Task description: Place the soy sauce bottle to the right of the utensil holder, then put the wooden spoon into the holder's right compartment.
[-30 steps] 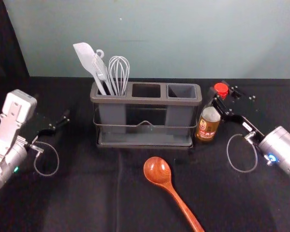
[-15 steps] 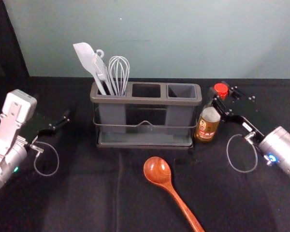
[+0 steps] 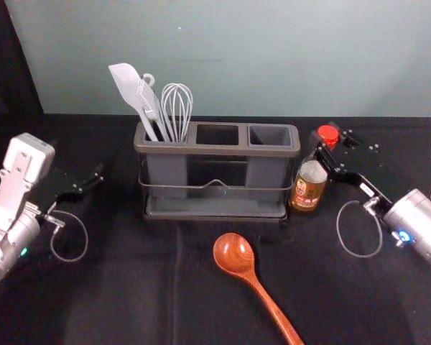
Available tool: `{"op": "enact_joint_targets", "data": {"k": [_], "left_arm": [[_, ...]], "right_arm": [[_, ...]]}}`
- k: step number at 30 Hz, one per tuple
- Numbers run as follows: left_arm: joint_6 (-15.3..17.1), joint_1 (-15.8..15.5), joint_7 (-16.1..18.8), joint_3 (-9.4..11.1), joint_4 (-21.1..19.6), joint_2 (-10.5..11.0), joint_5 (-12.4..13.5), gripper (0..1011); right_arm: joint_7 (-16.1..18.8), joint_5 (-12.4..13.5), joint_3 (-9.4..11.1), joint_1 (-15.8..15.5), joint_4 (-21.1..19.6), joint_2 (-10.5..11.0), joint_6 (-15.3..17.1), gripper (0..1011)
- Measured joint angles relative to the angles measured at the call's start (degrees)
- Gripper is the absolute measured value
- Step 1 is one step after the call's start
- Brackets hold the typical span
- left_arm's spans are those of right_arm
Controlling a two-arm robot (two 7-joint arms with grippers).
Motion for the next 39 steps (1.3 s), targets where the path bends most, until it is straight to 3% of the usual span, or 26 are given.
{"op": "enact_joint_targets", "data": {"k": [6, 15, 21, 26, 34, 39], "left_arm": [[0.0, 0.0, 0.0, 0.0, 0.0, 0.0, 0.0, 1000], [0.0, 0.0, 0.0, 0.0, 0.0, 0.0, 0.0, 1000], [0.0, 0.0, 0.0, 0.0, 0.0, 0.0, 0.0, 1000], [0.0, 0.0, 0.0, 0.0, 0.0, 0.0, 0.0, 1000], [0.0, 0.0, 0.0, 0.0, 0.0, 0.0, 0.0, 1000], [0.0, 0.0, 0.0, 0.0, 0.0, 0.0, 0.0, 1000]], "right_arm": [[0.2, 0.0, 0.0, 0.1, 0.2, -0.1, -0.2, 398], [-0.3, 0.2, 0.7, -0.9, -2.3, 0.3, -0.6, 695], [-2.0, -0.8, 1.7, -3.1, -8.8, 1.6, -0.6, 868], [-4.1, -3.0, 1.8, -5.3, -15.3, 2.6, 1.2, 1003], [-8.2, -8.2, -0.6, -9.9, -22.9, 3.2, 6.3, 1004], [-12.6, -14.1, -2.8, -13.2, -26.1, 2.4, 10.1, 1004]]}}
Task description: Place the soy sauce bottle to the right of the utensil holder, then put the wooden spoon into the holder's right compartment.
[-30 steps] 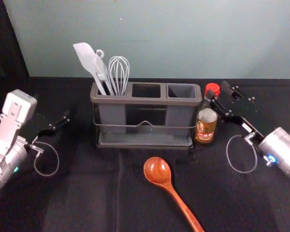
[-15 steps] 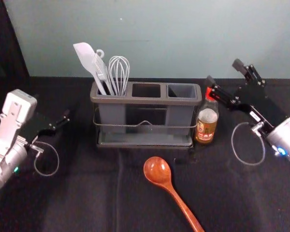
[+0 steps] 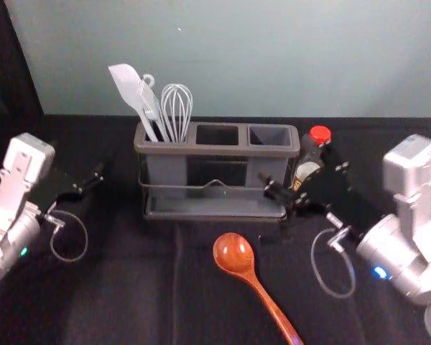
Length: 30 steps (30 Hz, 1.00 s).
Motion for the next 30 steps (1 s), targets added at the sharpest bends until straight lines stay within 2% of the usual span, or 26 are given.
{"op": "enact_joint_targets", "data": {"k": [5, 8, 9, 12, 17, 21, 30], "left_arm": [[0.0, 0.0, 0.0, 0.0, 0.0, 0.0, 0.0, 1000], [0.0, 0.0, 0.0, 0.0, 0.0, 0.0, 0.0, 1000], [0.0, 0.0, 0.0, 0.0, 0.0, 0.0, 0.0, 1000], [0.0, 0.0, 0.0, 0.0, 0.0, 0.0, 0.0, 1000], [0.0, 0.0, 0.0, 0.0, 0.0, 0.0, 0.0, 1000], [0.0, 0.0, 0.0, 0.0, 0.0, 0.0, 0.0, 1000], [0.0, 0.0, 0.0, 0.0, 0.0, 0.0, 0.0, 1000]], "right_arm": [[-3.5, -4.6, -2.2, -1.9, -1.0, -2.0, 4.3, 1004], [-4.8, -6.1, -3.0, -2.3, -0.8, -3.2, 6.5, 1004], [-5.7, -7.0, -3.6, -2.4, -0.5, -4.1, 8.1, 1004], [-6.9, -8.1, -4.3, -2.4, 0.5, -6.1, 10.8, 1004], [-7.4, -8.9, -5.0, -2.3, 2.0, -8.1, 13.5, 1004], [-6.2, -8.9, -5.2, -1.9, 3.2, -8.7, 13.3, 1004], [-6.2, -8.9, -5.2, -1.9, 3.1, -8.6, 13.3, 1004]]}}
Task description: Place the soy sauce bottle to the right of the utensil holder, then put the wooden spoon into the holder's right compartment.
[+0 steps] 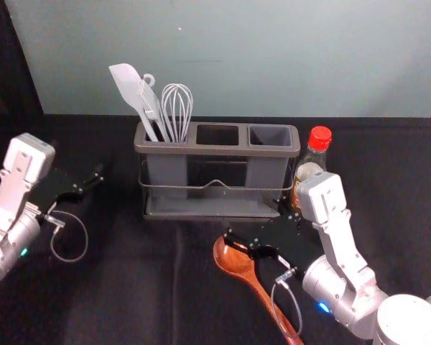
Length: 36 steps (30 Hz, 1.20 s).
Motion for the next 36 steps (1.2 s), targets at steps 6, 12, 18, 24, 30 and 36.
{"op": "enact_joint_targets", "data": {"k": [6, 12, 18, 24, 30, 36], "left_arm": [[0.0, 0.0, 0.0, 0.0, 0.0, 0.0, 0.0, 1000], [0.0, 0.0, 0.0, 0.0, 0.0, 0.0, 0.0, 1000], [0.0, 0.0, 0.0, 0.0, 0.0, 0.0, 0.0, 1000], [0.0, 0.0, 0.0, 0.0, 0.0, 0.0, 0.0, 1000], [0.0, 0.0, 0.0, 0.0, 0.0, 0.0, 0.0, 1000], [0.0, 0.0, 0.0, 0.0, 0.0, 0.0, 0.0, 1000]], "right_arm": [[-0.1, 0.0, 0.0, 0.0, -0.1, 0.0, 0.0, 1004], [-0.2, -0.4, 0.1, 0.0, -0.2, -0.1, 0.5, 1004], [0.8, 0.7, 1.0, 0.2, -2.6, -1.2, 8.3, 1004], [0.3, -1.6, -1.1, 2.7, -6.3, -2.4, 25.4, 1004], [-1.3, -4.6, -3.6, 5.6, -7.1, -4.3, 38.2, 1004], [-1.9, -6.4, -4.8, 8.7, -4.3, -7.0, 45.7, 1004]]}}
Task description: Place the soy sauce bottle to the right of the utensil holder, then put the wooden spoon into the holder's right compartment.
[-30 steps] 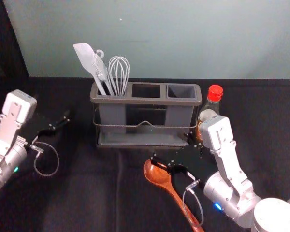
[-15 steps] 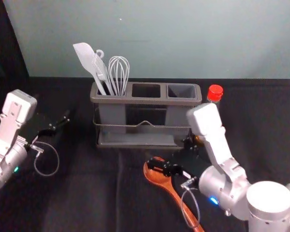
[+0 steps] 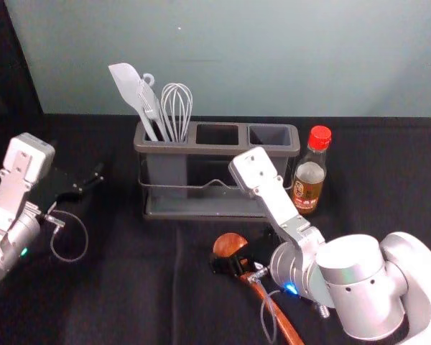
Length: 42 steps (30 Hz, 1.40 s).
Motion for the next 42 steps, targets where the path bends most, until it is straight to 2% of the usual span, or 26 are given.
{"op": "enact_joint_targets", "data": {"k": [7, 16, 28, 42], "left_arm": [[0.0, 0.0, 0.0, 0.0, 0.0, 0.0, 0.0, 1000], [0.0, 0.0, 0.0, 0.0, 0.0, 0.0, 0.0, 1000], [0.0, 0.0, 0.0, 0.0, 0.0, 0.0, 0.0, 1000], [0.0, 0.0, 0.0, 0.0, 0.0, 0.0, 0.0, 1000]], "right_arm": [[1.5, -0.3, 0.0, 1.5, 2.2, -0.7, 0.9, 1004], [3.1, -0.9, 0.2, 1.9, 3.3, -1.1, 0.5, 1004], [3.1, -2.8, 0.2, 1.8, 4.0, -2.1, 0.4, 1004], [4.7, -4.0, 1.1, 1.3, 4.5, -2.5, -0.4, 1004]]}}
